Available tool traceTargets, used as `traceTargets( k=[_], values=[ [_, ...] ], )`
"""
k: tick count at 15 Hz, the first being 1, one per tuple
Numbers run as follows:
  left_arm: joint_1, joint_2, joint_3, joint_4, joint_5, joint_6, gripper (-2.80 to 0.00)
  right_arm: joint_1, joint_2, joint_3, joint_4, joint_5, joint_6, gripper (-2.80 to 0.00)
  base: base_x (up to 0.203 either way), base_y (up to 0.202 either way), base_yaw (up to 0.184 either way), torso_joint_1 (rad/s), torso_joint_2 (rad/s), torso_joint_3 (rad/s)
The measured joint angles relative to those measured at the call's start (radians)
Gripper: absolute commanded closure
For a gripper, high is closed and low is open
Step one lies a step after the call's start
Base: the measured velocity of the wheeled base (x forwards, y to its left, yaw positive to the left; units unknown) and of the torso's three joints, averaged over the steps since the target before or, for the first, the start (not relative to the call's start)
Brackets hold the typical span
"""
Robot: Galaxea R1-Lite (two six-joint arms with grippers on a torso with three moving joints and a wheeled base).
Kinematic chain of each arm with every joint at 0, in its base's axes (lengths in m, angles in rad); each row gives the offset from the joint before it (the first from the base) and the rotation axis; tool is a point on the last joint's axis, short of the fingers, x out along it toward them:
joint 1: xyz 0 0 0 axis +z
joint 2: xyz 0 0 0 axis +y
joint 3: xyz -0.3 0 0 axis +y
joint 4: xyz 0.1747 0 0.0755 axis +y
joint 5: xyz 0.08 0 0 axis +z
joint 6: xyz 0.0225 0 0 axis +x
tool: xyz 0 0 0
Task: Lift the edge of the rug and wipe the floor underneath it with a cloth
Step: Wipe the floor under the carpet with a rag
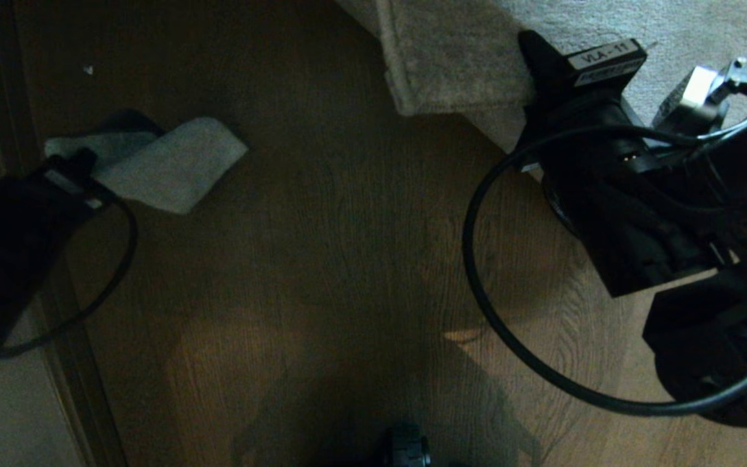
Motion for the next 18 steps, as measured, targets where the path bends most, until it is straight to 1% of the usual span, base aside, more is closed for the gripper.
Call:
traceTargets(
  k=[6, 12, 14, 18],
  values=[
    [0.076, -0.218, 0.288, 0.017, 0.000, 0.048, 0.00, 0.017, -0.007, 0.010, 0.000, -0.002, -0.002, 0.00, 0.000, 0.000, 0.000, 0.000, 0.00, 0.000],
    [0.125, -0.370, 0.468, 0.060, -0.009, 0.112, 0.00, 0.016, -0.005, 0.014, 0.000, -0.001, -0.001, 0.00, 0.000, 0.000, 0.000, 0.000, 0.00, 0.000],
    [0.130, -0.420, 0.488, 0.139, -0.010, 0.118, 0.00, 0.015, -0.003, 0.014, 0.000, 0.000, 0.000, 0.00, 0.000, 0.000, 0.000, 0.000, 0.00, 0.000],
    [0.126, -0.562, 0.495, 0.362, -0.030, 0.148, 0.00, 0.015, -0.001, 0.014, 0.000, 0.000, 0.003, 0.00, 0.000, 0.000, 0.000, 0.000, 0.00, 0.000]
  ],
)
